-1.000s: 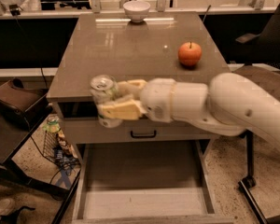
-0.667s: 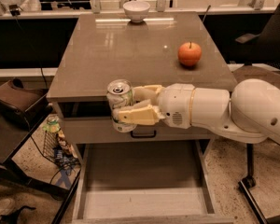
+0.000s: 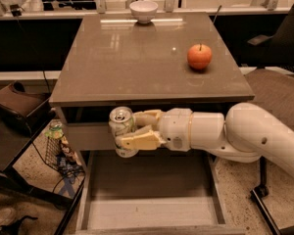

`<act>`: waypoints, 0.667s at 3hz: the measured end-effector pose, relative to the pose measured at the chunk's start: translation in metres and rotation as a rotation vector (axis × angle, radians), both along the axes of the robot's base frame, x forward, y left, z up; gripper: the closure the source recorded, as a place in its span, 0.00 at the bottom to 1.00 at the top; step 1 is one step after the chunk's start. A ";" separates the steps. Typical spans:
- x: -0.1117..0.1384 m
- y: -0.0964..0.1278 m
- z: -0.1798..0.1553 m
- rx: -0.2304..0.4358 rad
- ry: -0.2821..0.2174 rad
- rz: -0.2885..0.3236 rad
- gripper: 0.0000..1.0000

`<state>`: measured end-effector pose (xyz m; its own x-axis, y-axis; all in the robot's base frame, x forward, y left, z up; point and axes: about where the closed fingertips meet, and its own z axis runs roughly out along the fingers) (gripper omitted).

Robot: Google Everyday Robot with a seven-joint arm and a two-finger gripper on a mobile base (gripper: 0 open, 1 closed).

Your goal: Place 7up can into middle drawer

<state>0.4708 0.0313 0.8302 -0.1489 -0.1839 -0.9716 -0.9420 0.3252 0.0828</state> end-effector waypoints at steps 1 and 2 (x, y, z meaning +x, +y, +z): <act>-0.024 0.018 -0.068 0.024 -0.013 0.107 1.00; -0.043 0.033 -0.140 0.080 -0.026 0.197 1.00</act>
Offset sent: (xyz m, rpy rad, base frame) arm -0.0635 0.0451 -0.2379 0.1730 -0.0164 0.2946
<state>0.4277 0.0638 0.6902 -0.0928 -0.1292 -0.9873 -0.9889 0.1276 0.0763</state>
